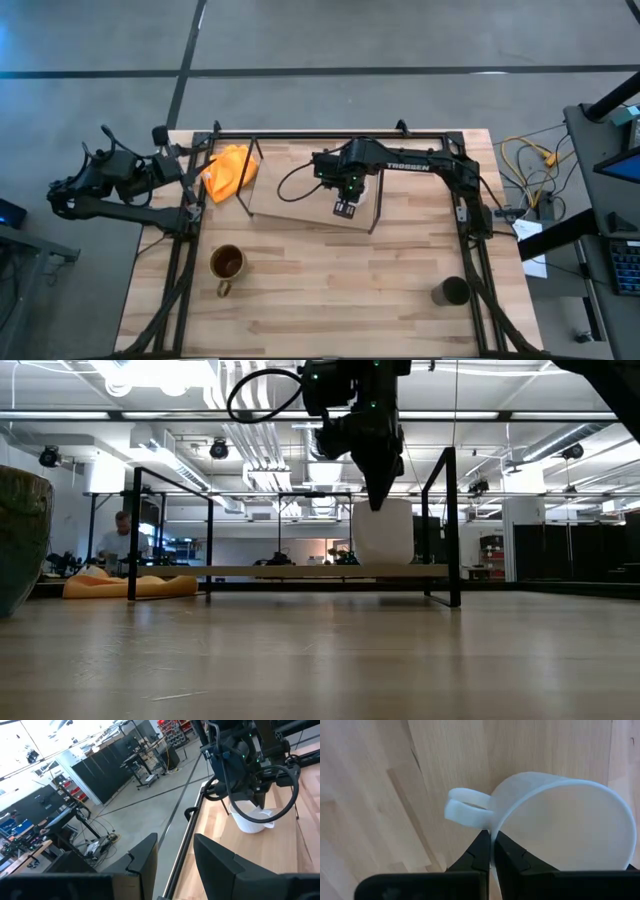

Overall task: Stack small to large cups/mugs on shelf
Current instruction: Put the white mug on the shelf, then put the green mug on the shelf

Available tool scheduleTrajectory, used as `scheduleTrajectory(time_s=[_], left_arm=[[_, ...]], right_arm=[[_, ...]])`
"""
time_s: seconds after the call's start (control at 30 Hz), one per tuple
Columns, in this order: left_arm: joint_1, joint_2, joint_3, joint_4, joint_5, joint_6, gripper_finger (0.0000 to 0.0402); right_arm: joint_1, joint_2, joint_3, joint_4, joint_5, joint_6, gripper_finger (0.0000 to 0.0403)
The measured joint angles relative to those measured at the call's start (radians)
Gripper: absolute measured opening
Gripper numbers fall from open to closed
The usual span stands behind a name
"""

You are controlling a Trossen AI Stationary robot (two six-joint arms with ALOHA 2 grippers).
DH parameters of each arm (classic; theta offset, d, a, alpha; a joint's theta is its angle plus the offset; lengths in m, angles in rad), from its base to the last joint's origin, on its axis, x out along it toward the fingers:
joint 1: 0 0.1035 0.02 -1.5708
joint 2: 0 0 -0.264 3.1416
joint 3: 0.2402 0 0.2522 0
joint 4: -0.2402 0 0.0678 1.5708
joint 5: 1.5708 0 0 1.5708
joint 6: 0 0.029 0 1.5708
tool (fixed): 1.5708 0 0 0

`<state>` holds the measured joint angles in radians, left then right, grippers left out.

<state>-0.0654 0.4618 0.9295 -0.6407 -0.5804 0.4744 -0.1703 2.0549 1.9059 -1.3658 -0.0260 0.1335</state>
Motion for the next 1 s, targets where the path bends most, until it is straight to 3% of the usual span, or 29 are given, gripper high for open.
scheduleTrajectory(time_s=[0.7, 1.0], left_arm=[[0.0, 0.0, 0.0, 0.0, 0.0, 0.0, 0.0115], [0.0, 0.0, 0.0, -0.002, 0.0, 0.0, 0.0115]], right_arm=[[0.0, -0.003, 0.007, 0.008, 0.007, 0.014, 0.0073], [0.005, -0.019, 0.122, -0.032, 0.053, 0.03, 0.0073]])
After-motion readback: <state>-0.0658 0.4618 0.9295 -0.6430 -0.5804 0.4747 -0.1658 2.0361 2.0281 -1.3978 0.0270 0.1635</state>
